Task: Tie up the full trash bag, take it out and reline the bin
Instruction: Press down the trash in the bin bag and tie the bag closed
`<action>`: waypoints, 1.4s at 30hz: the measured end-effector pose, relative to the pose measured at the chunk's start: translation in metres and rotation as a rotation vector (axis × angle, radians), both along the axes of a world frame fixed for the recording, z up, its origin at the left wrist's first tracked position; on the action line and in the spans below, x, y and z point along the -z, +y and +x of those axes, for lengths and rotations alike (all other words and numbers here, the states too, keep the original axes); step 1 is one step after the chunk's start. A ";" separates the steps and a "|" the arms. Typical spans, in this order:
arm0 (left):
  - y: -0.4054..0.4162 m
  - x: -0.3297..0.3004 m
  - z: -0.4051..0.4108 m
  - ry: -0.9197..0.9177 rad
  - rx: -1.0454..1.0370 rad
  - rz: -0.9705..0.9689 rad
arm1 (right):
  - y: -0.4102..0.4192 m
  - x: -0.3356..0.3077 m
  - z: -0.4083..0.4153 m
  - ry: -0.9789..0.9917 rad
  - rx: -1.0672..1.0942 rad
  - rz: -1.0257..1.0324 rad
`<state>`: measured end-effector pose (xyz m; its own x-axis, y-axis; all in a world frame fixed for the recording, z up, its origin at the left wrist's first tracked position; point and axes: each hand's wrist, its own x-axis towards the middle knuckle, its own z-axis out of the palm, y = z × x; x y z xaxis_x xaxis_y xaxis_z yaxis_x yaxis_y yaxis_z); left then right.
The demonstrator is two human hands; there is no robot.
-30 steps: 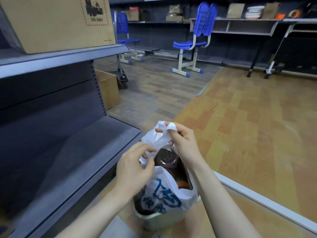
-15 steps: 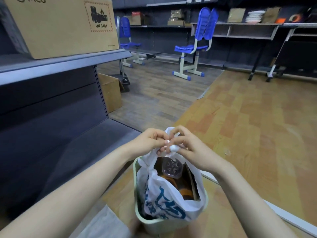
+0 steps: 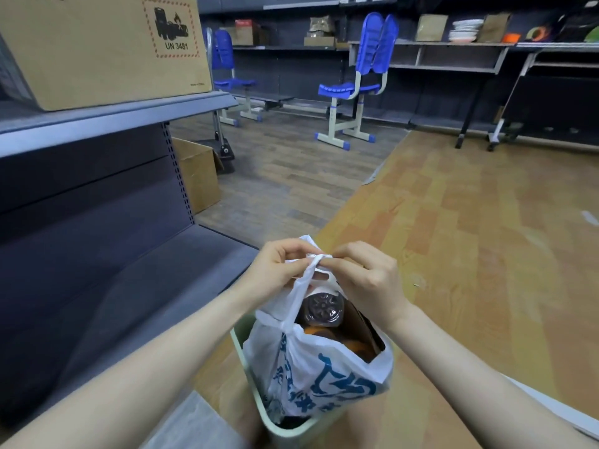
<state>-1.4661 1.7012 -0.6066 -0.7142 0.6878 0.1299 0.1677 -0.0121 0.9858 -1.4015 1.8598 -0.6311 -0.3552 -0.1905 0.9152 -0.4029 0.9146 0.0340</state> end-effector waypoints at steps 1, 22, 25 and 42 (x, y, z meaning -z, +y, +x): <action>0.000 0.001 0.002 0.059 -0.041 0.009 | 0.000 0.000 0.000 -0.007 -0.016 -0.016; -0.030 -0.012 -0.034 1.416 -0.402 -0.517 | 0.030 -0.059 0.004 -0.870 -0.165 0.079; -0.062 0.014 -0.028 1.337 -0.368 -0.501 | 0.045 -0.019 0.038 -0.981 -0.183 -0.179; -0.044 0.029 0.024 -0.417 -0.293 0.097 | -0.004 0.016 0.055 -0.997 -0.534 -1.446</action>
